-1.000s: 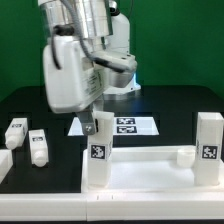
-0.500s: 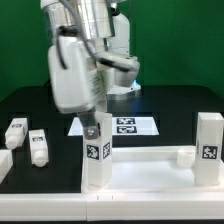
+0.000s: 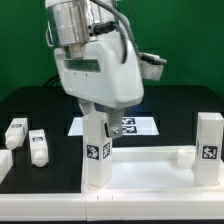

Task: Assemble desk

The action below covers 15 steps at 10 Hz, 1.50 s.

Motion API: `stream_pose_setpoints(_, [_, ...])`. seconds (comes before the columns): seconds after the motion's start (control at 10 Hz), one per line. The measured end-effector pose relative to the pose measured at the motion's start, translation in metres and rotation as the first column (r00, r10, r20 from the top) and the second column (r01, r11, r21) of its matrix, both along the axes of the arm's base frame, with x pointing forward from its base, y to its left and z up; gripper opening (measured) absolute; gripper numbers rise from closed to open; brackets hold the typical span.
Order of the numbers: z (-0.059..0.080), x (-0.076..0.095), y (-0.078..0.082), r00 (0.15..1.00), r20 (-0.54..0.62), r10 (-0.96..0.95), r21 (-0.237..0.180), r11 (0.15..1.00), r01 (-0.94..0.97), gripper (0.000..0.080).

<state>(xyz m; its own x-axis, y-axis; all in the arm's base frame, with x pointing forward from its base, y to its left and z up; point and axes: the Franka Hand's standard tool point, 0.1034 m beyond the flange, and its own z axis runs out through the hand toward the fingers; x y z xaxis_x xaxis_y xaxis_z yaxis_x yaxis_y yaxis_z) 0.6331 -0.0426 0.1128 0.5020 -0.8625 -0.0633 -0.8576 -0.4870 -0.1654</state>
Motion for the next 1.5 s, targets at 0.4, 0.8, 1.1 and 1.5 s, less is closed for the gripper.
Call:
stream_pose_setpoints(0.4, [-0.0008, 0.0067, -0.0022, 0.938, -0.029, 0.345, -0.081, 0.935, -0.346, 0.0537])
stream_pose_setpoints(0.8, [-0.0016, 0.0041, -0.0090, 0.998, -0.053, 0.043, -0.057, 0.997, -0.046, 0.0293])
stream_pose_setpoints(1.1, [-0.0043, 0.0019, -0.0056, 0.905, -0.101, -0.413, 0.001, 0.910, 0.415, 0.0290])
stream_pose_setpoints(1.5, [-0.0046, 0.0019, -0.0040, 0.862, -0.119, -0.493, 0.022, 0.867, 0.499, 0.0290])
